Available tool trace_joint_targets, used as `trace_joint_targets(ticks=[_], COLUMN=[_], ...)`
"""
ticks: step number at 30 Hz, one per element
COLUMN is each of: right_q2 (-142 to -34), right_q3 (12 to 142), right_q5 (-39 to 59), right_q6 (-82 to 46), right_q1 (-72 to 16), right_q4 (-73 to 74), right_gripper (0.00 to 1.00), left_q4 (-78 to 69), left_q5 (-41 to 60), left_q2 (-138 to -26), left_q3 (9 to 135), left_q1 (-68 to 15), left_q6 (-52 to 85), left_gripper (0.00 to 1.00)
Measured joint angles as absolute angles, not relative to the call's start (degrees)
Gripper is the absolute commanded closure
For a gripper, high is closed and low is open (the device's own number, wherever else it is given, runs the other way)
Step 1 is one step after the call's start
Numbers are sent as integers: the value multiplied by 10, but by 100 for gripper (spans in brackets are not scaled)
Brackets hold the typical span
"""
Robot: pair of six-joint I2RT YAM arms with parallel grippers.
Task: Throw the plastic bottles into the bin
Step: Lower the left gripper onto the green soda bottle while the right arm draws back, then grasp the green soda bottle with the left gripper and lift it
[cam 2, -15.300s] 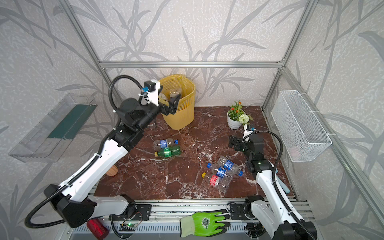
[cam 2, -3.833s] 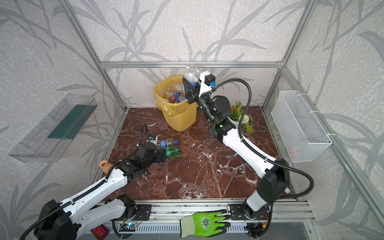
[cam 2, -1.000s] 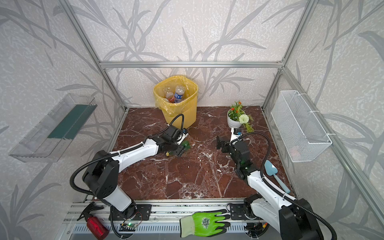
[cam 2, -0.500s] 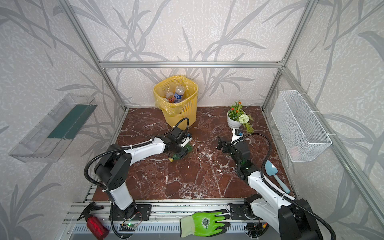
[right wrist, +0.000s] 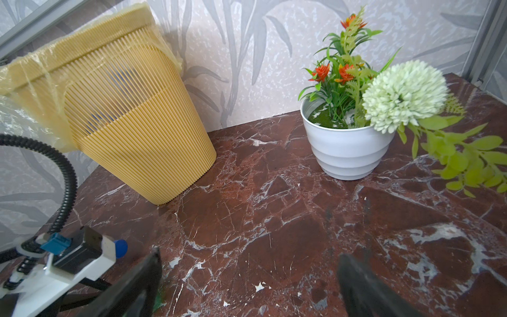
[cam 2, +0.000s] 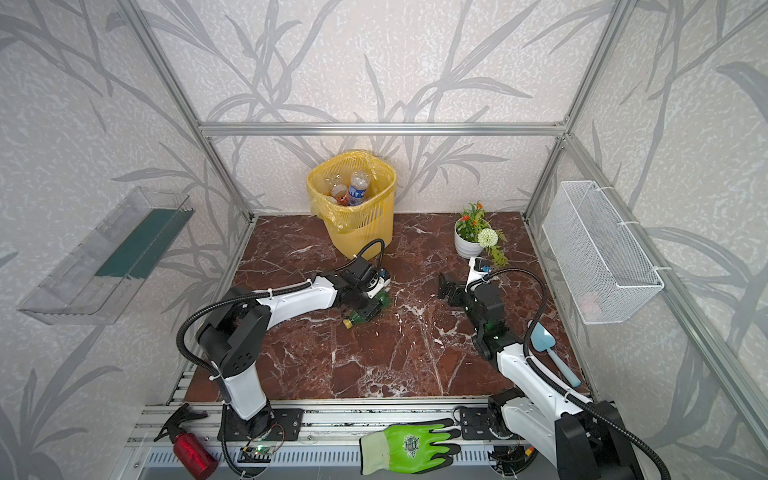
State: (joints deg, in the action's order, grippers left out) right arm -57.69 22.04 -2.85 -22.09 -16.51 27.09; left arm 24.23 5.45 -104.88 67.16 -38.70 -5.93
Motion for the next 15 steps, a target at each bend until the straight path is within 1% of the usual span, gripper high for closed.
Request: trace_joint_targets(ticks=[2,6,10,13,15], right_q2=[-574,-568,-561,-553,-546], right_q3=[218,212,210,210,209], right_q5=[-25,-24,-20,-19,-18], right_q6=[-224,-228,-230,-231,-232], right_q1=[-162,-154,-149,-143,-139], right_q4=[272,271,271,271,270], right_gripper=[0,0,0,0,0], left_q4=[247,255,260,261,245], left_q5=[55,57,75,108,130], left_q2=[-1052,-1053,-1053,-1029,-980], left_q3=[672,673,680,681,674], left_q1=[-388,-389,-390,-390,-390], left_q6=[-59,-59,-56,-44,-33], left_gripper=[32,37,51,52,52])
